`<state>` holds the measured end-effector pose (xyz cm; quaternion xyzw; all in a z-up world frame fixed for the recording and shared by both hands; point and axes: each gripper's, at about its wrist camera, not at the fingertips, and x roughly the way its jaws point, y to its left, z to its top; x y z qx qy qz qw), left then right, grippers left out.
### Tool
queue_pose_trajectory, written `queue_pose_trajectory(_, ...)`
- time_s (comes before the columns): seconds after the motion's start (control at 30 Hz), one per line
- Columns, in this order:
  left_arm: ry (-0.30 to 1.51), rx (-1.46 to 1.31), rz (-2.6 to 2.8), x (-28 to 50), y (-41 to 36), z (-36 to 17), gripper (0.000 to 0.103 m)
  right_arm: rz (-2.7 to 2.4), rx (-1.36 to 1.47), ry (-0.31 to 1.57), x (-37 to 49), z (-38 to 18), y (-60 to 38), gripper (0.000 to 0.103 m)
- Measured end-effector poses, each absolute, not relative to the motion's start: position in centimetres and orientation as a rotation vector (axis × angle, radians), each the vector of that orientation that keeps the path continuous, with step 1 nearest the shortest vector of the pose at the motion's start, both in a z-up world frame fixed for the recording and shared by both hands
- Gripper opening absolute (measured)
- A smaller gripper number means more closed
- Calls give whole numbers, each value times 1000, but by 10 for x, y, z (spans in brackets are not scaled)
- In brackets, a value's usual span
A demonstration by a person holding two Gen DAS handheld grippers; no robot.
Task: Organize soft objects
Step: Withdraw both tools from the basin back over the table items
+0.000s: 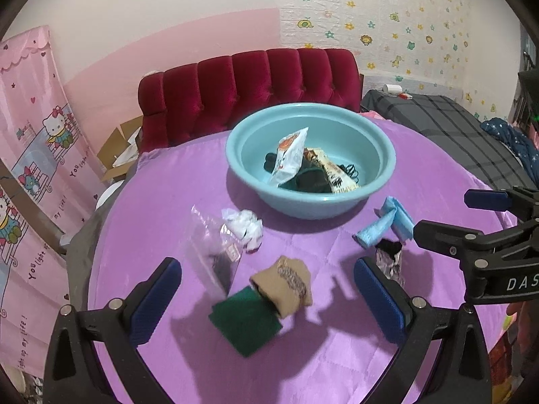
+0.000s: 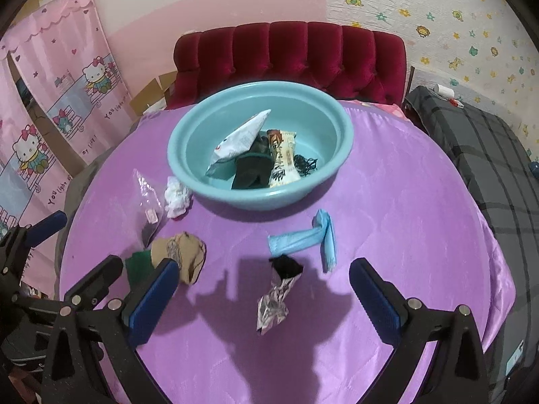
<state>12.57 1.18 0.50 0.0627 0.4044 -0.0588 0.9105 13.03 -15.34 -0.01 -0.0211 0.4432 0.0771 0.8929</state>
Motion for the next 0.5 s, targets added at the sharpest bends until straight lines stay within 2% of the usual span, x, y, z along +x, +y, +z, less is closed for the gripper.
queue_pose_trajectory(0.5,874,121,-100,97,27,-35,103,176,-40,905,105,-36,-152,103)
